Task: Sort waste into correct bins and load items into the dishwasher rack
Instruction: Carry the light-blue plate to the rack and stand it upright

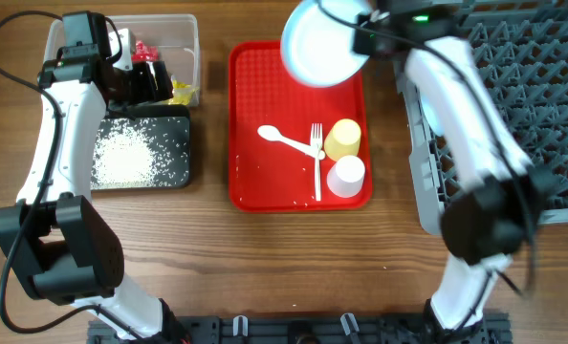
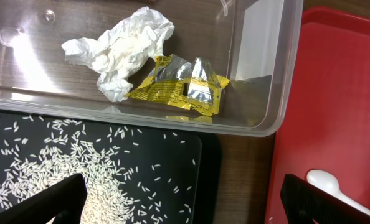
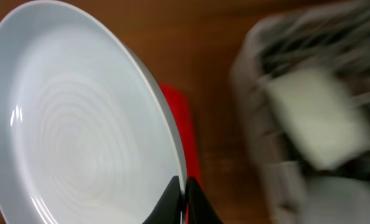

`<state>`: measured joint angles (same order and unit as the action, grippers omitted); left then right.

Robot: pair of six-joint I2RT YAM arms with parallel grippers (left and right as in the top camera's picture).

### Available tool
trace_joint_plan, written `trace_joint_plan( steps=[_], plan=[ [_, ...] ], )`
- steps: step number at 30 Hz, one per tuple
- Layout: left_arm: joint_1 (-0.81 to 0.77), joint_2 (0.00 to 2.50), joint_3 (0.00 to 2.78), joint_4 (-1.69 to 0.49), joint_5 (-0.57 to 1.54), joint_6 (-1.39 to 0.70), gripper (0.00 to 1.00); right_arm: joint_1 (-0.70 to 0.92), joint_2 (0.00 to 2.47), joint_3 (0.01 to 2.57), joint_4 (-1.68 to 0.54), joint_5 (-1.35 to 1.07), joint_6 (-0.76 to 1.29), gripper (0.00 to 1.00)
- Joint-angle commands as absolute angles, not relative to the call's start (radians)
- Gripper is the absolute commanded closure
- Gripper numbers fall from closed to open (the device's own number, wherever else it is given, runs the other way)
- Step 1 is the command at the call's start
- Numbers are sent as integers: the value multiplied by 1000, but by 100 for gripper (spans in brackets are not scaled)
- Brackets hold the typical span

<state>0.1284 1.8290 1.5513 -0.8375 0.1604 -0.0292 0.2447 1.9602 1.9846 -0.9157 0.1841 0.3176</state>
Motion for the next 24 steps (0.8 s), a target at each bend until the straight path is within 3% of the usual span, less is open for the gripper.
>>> trace_joint_plan(
  steps=[1,6,17,24],
  plan=[
    [131,1818,1558,-835,155,-35,0,184,1803,1991,-915,458,200,96],
    [131,1818,1558,-835,155,-35,0,36,1773,1989,-829,809,33,96],
    [131,1818,1558,-835,155,-35,0,-230,1885,1988,-714,801,-202,96],
    [131,1818,1558,-835,155,-35,0,-247,1954,1988,-675,651,-341,96]
  ],
)
